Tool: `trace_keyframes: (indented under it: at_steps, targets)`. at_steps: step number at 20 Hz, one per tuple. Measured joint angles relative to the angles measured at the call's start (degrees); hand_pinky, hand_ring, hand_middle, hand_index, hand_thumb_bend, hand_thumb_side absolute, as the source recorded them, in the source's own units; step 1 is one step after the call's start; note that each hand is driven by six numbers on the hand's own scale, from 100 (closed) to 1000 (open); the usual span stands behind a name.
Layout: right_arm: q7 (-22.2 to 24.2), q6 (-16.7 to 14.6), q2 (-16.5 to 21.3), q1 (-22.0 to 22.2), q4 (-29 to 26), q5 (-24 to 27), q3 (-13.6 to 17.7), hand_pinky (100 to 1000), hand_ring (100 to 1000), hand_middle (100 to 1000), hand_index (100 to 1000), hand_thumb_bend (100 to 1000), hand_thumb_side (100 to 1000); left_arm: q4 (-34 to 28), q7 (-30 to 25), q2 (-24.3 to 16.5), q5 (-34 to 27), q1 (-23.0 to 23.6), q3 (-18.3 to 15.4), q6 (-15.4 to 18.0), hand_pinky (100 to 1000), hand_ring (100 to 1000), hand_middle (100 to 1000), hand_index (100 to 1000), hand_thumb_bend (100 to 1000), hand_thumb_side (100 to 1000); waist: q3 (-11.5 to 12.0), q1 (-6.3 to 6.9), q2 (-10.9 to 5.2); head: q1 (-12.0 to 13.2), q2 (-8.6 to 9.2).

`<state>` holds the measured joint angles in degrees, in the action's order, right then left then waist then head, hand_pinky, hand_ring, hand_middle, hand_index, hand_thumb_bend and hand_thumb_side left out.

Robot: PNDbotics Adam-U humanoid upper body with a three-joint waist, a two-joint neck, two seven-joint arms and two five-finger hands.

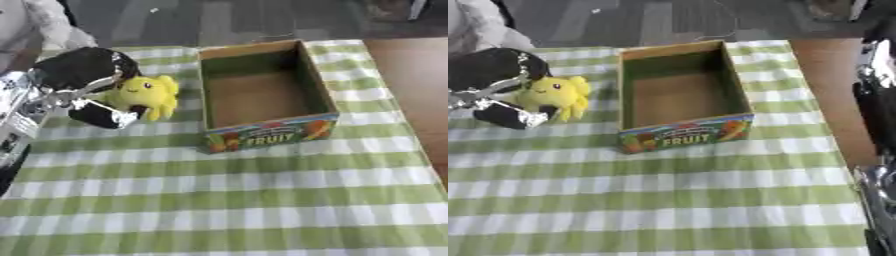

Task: Pick up objects on the table and place them in the box.

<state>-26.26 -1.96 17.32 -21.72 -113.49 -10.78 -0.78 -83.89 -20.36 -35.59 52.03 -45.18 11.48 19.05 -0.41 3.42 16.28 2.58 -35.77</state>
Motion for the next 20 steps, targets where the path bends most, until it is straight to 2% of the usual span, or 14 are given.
trace_keyframes:
  at_steps: [10, 20]
  targets:
    - [0.5, -0.6, -0.1, -1.7, 0.0, 0.3, -0.4, 804, 882, 549, 833, 100, 559, 5.1, 7.1, 5.0, 7.3, -5.8, -3.6, -3.6, 739, 686, 505, 685, 100, 538, -3.6, 0.13, 1.00, 1.0, 0.12]
    - [0.9, -1.2, -1.2, -3.2, 0.0, 1.0, -0.7, 804, 880, 550, 832, 100, 557, 10.5, 13.2, 11.1, 16.3, -9.9, -5.6, -5.7, 734, 676, 493, 677, 100, 538, -5.8, -0.55, 1.80, 4.8, 0.10]
